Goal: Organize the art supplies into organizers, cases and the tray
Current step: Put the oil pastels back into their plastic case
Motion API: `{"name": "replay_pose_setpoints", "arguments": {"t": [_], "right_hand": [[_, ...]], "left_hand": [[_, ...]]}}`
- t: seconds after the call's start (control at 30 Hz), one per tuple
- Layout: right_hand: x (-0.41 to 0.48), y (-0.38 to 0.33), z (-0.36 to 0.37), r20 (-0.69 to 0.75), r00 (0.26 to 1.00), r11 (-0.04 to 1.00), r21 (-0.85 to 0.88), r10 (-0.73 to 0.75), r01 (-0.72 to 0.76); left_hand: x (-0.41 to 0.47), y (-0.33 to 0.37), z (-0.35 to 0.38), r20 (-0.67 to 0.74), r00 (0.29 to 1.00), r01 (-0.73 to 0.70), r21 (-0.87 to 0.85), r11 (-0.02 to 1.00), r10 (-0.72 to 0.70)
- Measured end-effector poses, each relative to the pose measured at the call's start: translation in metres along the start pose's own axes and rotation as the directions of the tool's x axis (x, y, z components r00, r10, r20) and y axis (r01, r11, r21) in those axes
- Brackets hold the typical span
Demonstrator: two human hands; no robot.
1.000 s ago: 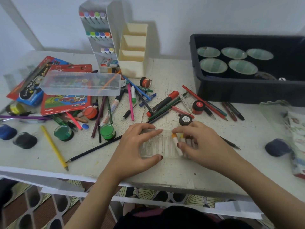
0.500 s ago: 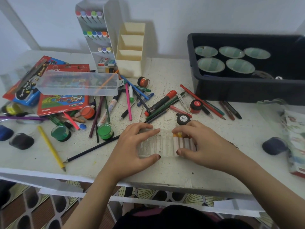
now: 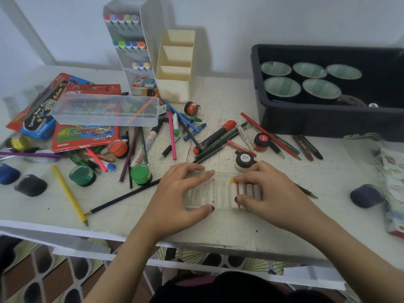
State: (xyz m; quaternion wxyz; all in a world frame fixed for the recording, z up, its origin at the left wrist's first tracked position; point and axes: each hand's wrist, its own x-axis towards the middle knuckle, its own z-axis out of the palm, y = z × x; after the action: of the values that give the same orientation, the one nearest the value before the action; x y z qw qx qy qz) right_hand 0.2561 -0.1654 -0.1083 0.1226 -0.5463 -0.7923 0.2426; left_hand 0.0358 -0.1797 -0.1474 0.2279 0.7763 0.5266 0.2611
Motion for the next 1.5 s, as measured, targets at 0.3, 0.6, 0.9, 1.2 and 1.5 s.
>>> {"name": "replay_pose_setpoints", "arguments": {"t": [0.3, 0.6, 0.9, 1.2, 1.5], "right_hand": [[0.001, -0.001, 0.000, 0.034, 0.999, 1.000, 0.001, 0.003, -0.003], [0.027, -0.006, -0.020, 0.056, 0.990, 0.992, -0.014, -0.128, 0.129], [0.134, -0.028, -0.031, 0.028, 0.966, 0.946, -0.196, -0.256, 0.257], [0.197, -0.054, 0.002, 0.083, 0.922, 0.849, -0.366, -0.377, 0.381], [0.213, -0.057, 0.011, 0.073, 0.928, 0.908, -0.193, -0.366, 0.373]], "left_hand": [[-0.001, 0.002, 0.000, -0.026, 1.000, 0.006, -0.024, 1.000, -0.006], [-0.004, 0.003, 0.000, -0.059, 0.998, 0.033, -0.009, 0.999, -0.033], [-0.005, 0.003, -0.001, -0.095, 0.992, 0.073, -0.059, 0.996, -0.078], [-0.001, 0.000, -0.003, -0.103, 0.988, 0.106, -0.111, 0.988, -0.118], [-0.001, 0.000, -0.003, -0.105, 0.987, 0.108, -0.112, 0.988, -0.120]]}}
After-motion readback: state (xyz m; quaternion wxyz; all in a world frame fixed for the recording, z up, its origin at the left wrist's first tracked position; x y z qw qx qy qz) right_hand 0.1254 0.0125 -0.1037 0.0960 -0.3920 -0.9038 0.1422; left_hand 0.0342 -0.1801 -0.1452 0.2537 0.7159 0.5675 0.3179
